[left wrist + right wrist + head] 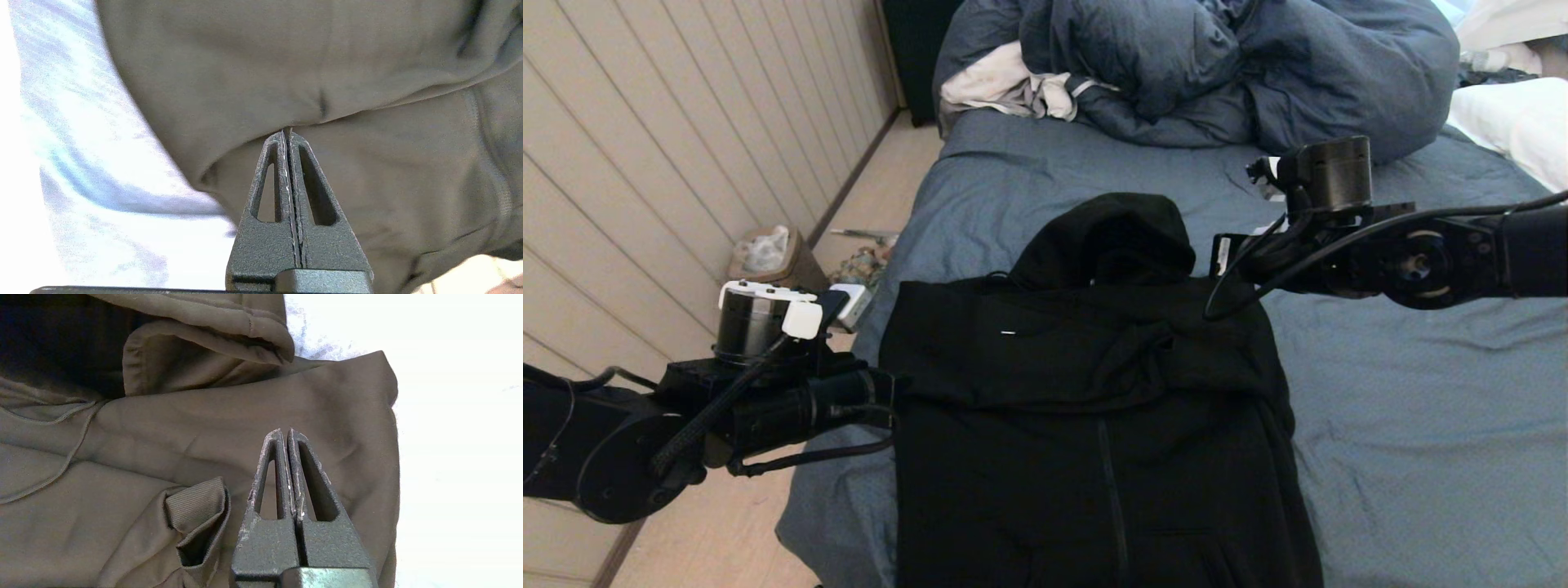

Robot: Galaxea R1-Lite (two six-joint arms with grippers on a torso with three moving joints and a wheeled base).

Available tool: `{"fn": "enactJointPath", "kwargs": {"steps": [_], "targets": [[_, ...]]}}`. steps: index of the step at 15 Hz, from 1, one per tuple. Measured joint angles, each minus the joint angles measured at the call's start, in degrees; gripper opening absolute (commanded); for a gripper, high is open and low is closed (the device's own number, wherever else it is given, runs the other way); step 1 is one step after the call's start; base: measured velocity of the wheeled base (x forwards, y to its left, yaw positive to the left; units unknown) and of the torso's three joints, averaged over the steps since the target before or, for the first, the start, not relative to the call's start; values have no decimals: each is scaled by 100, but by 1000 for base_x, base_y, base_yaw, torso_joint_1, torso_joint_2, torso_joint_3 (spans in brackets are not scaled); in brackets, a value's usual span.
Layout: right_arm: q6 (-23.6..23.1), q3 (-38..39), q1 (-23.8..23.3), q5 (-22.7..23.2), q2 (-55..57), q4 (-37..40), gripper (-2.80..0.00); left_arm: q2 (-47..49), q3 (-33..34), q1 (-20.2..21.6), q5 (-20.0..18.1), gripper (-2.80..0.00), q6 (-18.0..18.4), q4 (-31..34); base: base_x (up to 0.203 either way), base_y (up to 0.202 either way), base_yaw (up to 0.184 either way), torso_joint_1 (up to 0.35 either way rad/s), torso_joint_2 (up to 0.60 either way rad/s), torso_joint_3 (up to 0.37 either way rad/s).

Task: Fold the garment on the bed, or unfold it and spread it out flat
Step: Unfold the black sweatshirt

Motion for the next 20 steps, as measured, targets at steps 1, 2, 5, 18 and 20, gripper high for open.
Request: {"fn": "enactJointPath", "kwargs": {"steps": [1, 2, 5, 18, 20], "targets": [[2, -7, 0, 12, 0, 0, -280, -32, 35, 22, 8, -280, 64, -10, 0, 0, 0, 0, 0, 0], [4, -28, -1, 15, 0, 0, -280, -52, 49, 37, 17, -280, 75, -25, 0, 0, 0, 0, 0, 0], [1, -37, 2, 17, 26, -4, -280, -10, 5, 156, 18, -280, 72, -81, 0, 0, 0, 0, 0, 0], [11, -15, 7, 17, 65, -28, -280, 86, 21, 176, -58, -280, 51, -91, 0, 0, 0, 77, -177, -98], [11, -12, 5, 17, 72, -26, -280, 103, 25, 180, -56, -280, 52, -93, 0, 0, 0, 237, -528, -290]]}}
